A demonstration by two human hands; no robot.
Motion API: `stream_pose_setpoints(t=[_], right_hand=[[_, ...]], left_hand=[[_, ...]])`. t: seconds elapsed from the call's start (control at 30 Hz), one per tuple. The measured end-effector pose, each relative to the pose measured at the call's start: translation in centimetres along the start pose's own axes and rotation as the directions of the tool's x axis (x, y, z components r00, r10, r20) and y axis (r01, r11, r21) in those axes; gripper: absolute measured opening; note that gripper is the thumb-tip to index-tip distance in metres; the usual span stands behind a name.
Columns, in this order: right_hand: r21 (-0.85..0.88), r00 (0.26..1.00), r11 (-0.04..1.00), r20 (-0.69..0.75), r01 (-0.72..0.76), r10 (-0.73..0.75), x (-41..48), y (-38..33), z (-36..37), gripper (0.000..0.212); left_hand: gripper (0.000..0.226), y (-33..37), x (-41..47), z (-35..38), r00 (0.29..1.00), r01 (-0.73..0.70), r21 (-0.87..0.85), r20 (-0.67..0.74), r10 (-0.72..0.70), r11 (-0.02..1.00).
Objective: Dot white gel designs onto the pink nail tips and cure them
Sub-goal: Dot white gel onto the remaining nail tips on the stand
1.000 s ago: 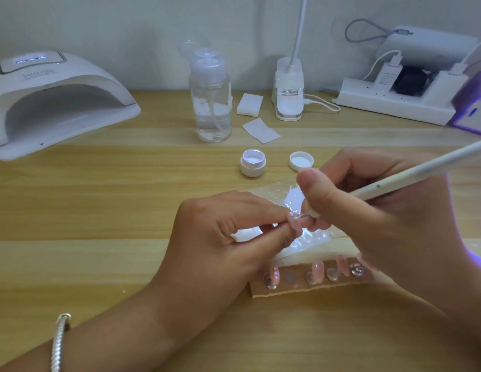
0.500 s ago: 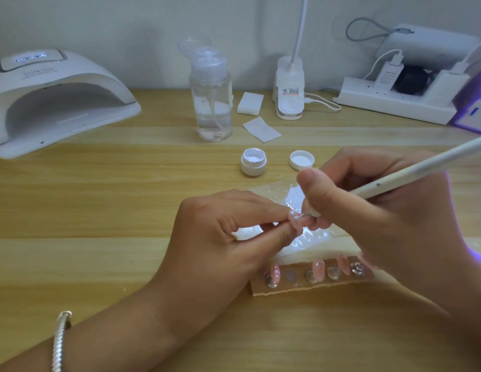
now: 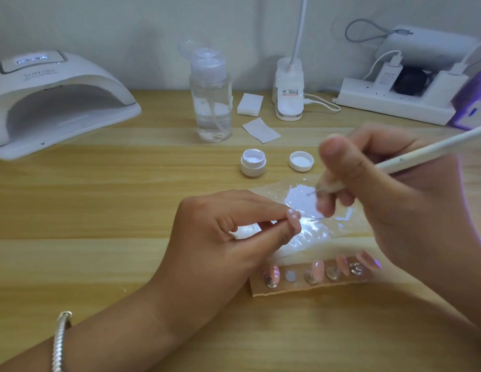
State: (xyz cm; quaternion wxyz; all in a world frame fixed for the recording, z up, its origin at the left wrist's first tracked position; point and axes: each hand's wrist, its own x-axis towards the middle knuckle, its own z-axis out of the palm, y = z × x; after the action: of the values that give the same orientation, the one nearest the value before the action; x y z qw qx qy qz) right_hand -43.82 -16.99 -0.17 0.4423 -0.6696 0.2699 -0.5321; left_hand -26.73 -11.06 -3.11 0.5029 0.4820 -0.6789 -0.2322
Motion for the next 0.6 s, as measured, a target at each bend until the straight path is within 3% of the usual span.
stream_pose_setpoints(t=[0.1, 0.23, 0.33, 0.6], right_hand=[[-0.018, 0.996, 0.999, -0.079, 0.034, -0.036, 1.1, 0.3, -0.9, 0.032], [-0.272, 0.993, 0.962, -0.114, -0.040, 0.009, 1.6, 1.6, -2.3, 0.038], [-0.408, 0.995, 0.908, -0.059, -0.095, 0.078, 1.3, 2.8, -2.8, 0.046], [-0.517, 0.991, 0.851, 0.037, -0.090, 0.127, 1.2, 4.1, -3.1, 0.048]], left_hand=[[0.006, 0.1, -0.1, 0.1, 1.000, 0.016, -0.052, -0.012, -0.017, 0.998], [0.008, 0.1, -0.1, 0.1, 1.000, 0.021, -0.075, -0.013, -0.022, 0.997], [0.009, 0.2, 0.0, 0.1, 1.000, 0.022, -0.048, -0.013, -0.023, 0.999], [0.008, 0.2, 0.0, 0.0, 0.999, 0.037, -0.048, -0.004, -0.037, 0.998]])
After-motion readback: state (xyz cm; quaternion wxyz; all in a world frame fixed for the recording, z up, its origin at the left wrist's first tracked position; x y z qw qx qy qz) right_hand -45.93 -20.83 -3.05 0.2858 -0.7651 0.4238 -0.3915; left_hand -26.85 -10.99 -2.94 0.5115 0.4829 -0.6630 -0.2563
